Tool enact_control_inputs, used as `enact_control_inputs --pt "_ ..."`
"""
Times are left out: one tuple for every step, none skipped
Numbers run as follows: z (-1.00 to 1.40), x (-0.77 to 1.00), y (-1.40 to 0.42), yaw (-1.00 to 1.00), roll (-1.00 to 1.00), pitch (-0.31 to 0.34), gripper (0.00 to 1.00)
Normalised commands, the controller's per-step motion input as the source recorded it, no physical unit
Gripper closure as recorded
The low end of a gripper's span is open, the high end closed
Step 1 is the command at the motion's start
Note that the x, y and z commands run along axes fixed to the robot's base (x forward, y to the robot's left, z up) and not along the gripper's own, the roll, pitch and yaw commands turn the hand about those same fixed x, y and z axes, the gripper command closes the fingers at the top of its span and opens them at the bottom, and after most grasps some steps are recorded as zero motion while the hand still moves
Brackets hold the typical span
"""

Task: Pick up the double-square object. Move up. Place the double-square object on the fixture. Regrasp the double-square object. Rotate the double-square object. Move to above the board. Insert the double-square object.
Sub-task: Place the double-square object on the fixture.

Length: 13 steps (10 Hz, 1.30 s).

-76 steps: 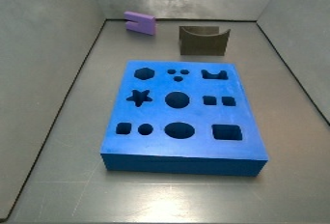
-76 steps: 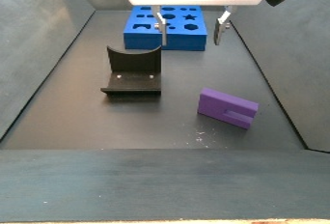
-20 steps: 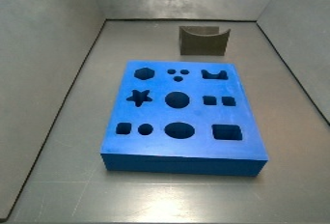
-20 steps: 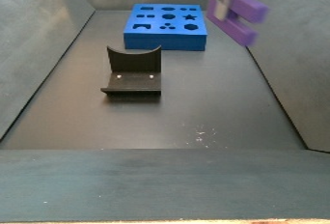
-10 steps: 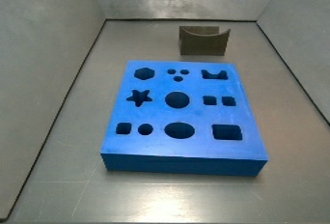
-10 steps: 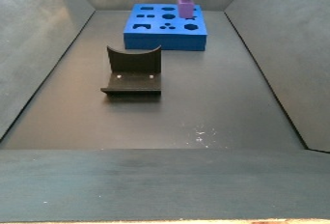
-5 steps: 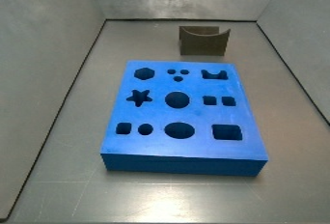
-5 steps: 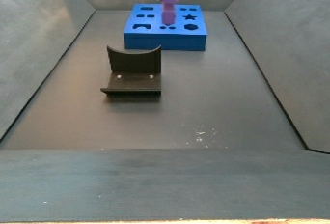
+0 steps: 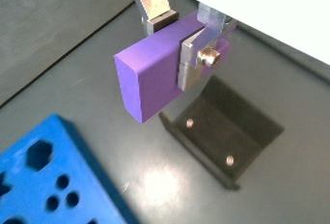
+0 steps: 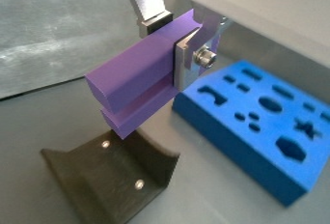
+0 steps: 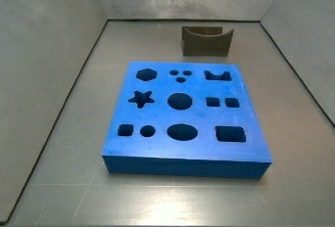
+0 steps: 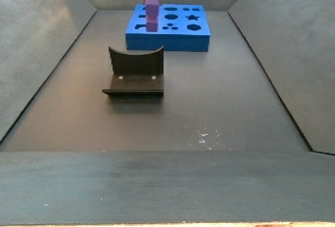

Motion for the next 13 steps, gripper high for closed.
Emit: enact_control_inputs --pt "-0.02 0.57 0.04 -0.05 -1.00 0.107 1.00" --pt "-0.02 0.47 0.05 -0.07 -1.00 0.124 1.00" --pt "-0.02 0.37 0.05 -0.10 -0.92 0.134 1.00" --pt "-0.02 0.32 0.05 -0.10 -0.81 0.122 1.00" --pt "-0.02 0.23 0.05 -0.11 -0.59 0.103 1.00" --pt "-0.02 0.16 0.05 -0.12 -0.42 0.089 1.00" --pt "-0.02 0.10 0.04 -0.11 -0.28 0.077 1.00" --pt "-1.00 0.13 0.13 -0.17 -1.00 0.221 1.00" --pt "-1.00 0.13 0.14 -0.20 -1.00 0.191 1.00" --pt "-1.00 0.15 0.14 -0.21 -0.91 0.198 1.00" --pt "-1.00 0.16 0.14 -0.21 -0.81 0.179 1.00" --pt "-1.00 0.19 0.14 -0.22 -0.54 0.103 1.00" --pt "-1.00 0.19 0.15 -0.22 -0.38 0.061 1.00"
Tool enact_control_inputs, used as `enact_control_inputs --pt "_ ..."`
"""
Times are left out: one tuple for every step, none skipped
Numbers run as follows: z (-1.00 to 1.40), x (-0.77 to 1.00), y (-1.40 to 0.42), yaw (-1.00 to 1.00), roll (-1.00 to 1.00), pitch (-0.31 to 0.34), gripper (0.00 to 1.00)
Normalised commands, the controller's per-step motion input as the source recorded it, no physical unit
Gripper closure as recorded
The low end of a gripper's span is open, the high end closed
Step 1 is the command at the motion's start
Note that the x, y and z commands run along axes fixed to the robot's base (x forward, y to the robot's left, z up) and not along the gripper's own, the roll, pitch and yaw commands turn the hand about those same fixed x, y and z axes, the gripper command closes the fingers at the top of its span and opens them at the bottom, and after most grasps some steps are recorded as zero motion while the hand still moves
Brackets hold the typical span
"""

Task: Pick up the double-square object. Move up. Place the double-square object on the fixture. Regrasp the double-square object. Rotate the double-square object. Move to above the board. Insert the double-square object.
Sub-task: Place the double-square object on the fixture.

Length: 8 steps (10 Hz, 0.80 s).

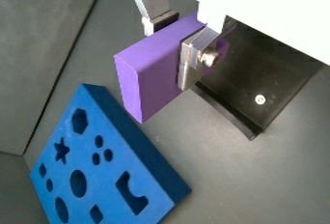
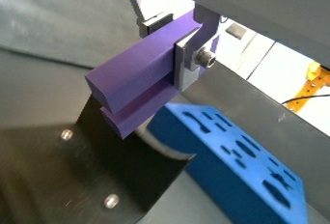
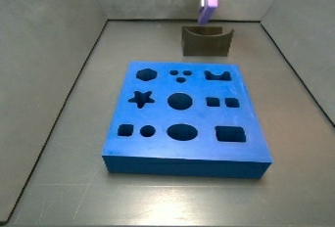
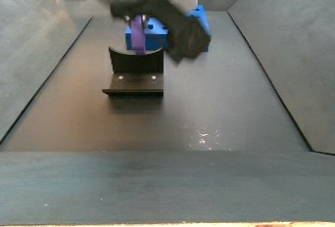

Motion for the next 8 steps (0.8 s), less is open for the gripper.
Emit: enact_control_inputs --pt "-1.00 0.19 0.14 -0.20 -0.25 0.029 1.00" --pt "-1.00 0.20 0.14 -0.18 -0.17 -0.014 1.00" --pt "-0.82 0.17 0.12 -0.15 -0.16 -0.033 1.00" --pt "-0.69 0.15 0.10 -0.13 -0.15 -0.045 1.00" --pt "-0.47 0.11 0.07 -0.09 -0.14 -0.061 1.00" --pt "-0.39 0.09 0.00 -0.07 -0.13 -0.058 1.00" --pt "-0.38 0.08 -0.01 -0.05 -0.12 -0.061 1.00" --pt "-0.38 0.08 -0.01 -0.03 -0.12 -0.060 1.00"
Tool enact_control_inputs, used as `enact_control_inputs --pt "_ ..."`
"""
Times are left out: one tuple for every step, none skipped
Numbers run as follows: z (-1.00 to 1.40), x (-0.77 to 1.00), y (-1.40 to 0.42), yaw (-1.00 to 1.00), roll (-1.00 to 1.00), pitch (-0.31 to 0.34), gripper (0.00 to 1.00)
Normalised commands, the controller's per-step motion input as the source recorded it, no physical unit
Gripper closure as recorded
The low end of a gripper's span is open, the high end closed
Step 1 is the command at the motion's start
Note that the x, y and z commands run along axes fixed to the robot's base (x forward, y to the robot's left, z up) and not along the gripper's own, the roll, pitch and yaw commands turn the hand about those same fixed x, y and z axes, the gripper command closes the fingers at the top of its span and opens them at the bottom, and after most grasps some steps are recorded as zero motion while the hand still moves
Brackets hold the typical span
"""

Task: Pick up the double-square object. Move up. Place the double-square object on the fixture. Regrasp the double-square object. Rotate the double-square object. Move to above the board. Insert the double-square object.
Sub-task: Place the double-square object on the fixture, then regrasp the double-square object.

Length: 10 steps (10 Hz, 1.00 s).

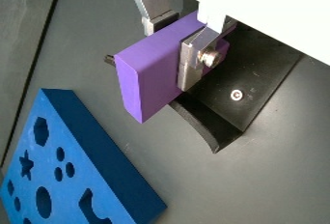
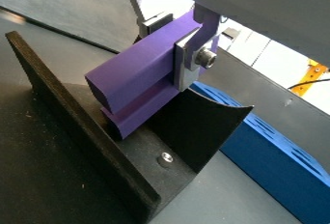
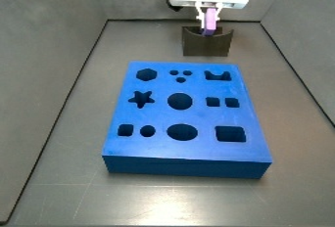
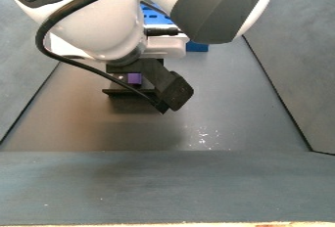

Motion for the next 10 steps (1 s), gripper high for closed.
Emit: enact_control_inputs --pt "-0.38 0.08 -0.01 -0.02 -0.12 -0.059 1.00" --pt "0.00 0.00 0.00 0.00 0.00 0.000 0.00" --pt "1.00 0.00 0.00 0.03 0.02 -0.029 0.00" --pt "1.00 -0.01 0.00 0.04 0.02 -0.023 0.00" --pt "1.00 -0.03 0.00 0.05 0.02 -0.005 0.00" --pt "1.00 -0.04 0.00 0.05 0.03 0.018 0.00" --pt "1.00 -0.04 0.00 0.05 0.03 0.041 0.00" --pt "1.00 -0.04 0.00 0.04 0.03 0.057 0.00" --pt "0.77 -0.03 0.01 0.03 0.03 0.089 0.00" --pt "0.60 -0.02 0.01 0.01 0.03 0.103 0.00"
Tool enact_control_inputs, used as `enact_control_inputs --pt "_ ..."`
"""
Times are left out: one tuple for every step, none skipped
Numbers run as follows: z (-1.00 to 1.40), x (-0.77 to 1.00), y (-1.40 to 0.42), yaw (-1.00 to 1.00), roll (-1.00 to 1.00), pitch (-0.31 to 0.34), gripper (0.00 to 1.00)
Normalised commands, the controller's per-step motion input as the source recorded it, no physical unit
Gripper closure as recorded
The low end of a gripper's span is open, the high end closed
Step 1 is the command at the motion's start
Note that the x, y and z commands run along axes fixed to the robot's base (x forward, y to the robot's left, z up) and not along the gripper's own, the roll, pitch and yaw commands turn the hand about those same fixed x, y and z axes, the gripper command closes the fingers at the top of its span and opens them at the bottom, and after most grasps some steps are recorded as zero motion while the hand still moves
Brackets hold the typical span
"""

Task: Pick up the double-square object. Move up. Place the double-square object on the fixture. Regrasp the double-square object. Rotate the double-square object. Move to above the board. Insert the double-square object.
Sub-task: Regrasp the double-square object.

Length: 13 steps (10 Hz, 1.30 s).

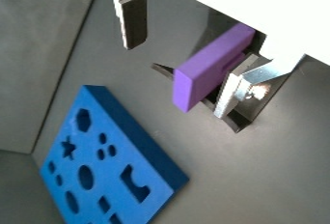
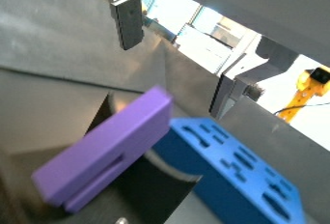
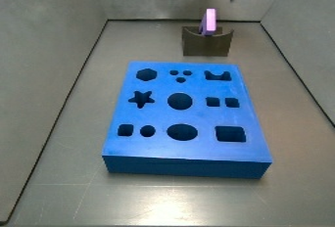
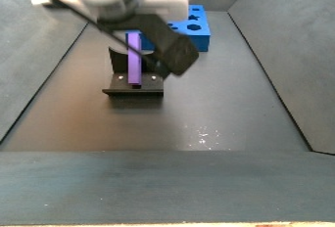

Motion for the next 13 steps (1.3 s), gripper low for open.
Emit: enact_control_inputs --pt "0.36 -0.02 0.01 -0.01 0.03 0.111 0.00" --pt "0.18 -0.02 0.01 -0.03 0.04 0.109 0.00" --pt "0.70 -0.09 -0.92 0.01 1.00 0.069 0.00" --pt "0.69 -0.08 -0.91 0.01 1.00 0.069 0.00" --pt "0.57 -0.10 -0.76 0.01 1.00 0.057 0.00" --pt "0.40 -0.11 -0.61 0.01 1.00 0.048 0.00" --pt "0.13 -0.08 -0.40 0.01 1.00 0.042 0.00" --pt "0.06 -0.06 -0.30 0.01 1.00 0.041 0.00" --pt "0.04 -0.03 -0.08 0.01 1.00 0.043 0.00" --pt "0.04 -0.02 -0.03 0.01 1.00 0.043 0.00" --pt "0.02 -0.03 -0.04 0.01 1.00 0.038 0.00" --pt "0.01 -0.03 -0.03 0.01 1.00 0.035 0.00" --pt "0.01 -0.04 -0.03 0.01 1.00 0.029 0.00"
